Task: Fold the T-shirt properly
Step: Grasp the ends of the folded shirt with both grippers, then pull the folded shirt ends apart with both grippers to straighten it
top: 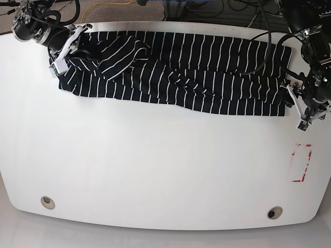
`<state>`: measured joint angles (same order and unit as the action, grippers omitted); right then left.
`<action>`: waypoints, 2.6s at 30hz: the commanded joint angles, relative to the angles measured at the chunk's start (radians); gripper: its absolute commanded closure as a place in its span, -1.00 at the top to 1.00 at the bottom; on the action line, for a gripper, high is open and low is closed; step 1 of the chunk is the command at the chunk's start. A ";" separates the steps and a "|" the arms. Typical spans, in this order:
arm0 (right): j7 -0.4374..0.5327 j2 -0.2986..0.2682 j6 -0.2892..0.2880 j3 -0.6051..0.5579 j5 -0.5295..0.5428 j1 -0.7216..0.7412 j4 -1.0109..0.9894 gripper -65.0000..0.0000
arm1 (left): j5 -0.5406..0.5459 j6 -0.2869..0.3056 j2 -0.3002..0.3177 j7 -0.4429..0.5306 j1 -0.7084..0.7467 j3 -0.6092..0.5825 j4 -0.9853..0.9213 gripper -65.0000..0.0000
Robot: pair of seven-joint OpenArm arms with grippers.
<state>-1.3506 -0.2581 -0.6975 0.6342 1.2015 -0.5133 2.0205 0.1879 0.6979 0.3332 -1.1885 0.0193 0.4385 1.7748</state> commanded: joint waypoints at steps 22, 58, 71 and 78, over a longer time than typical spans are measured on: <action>0.016 -0.019 -0.001 0.019 -0.275 -0.014 0.006 0.10 | 0.003 0.000 0.024 0.009 -0.012 0.004 0.015 0.11; 0.406 0.144 -0.001 -0.083 -0.926 0.106 -0.154 -0.87 | -0.090 0.000 -0.150 0.200 0.187 0.004 -0.025 -0.40; 0.452 0.095 -0.001 -0.081 -0.969 0.250 -0.369 -0.87 | -0.095 0.000 -0.084 0.246 0.118 0.003 -0.211 -0.40; 0.452 0.072 -0.001 -0.086 -0.971 0.295 -0.407 -0.87 | -0.086 0.000 -0.056 0.221 0.077 -0.042 -0.226 -0.39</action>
<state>-0.8673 -0.1673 -0.7082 0.5426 0.2810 -0.2218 1.6154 0.1295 0.7052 0.2516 -0.9306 0.1062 0.4068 1.5425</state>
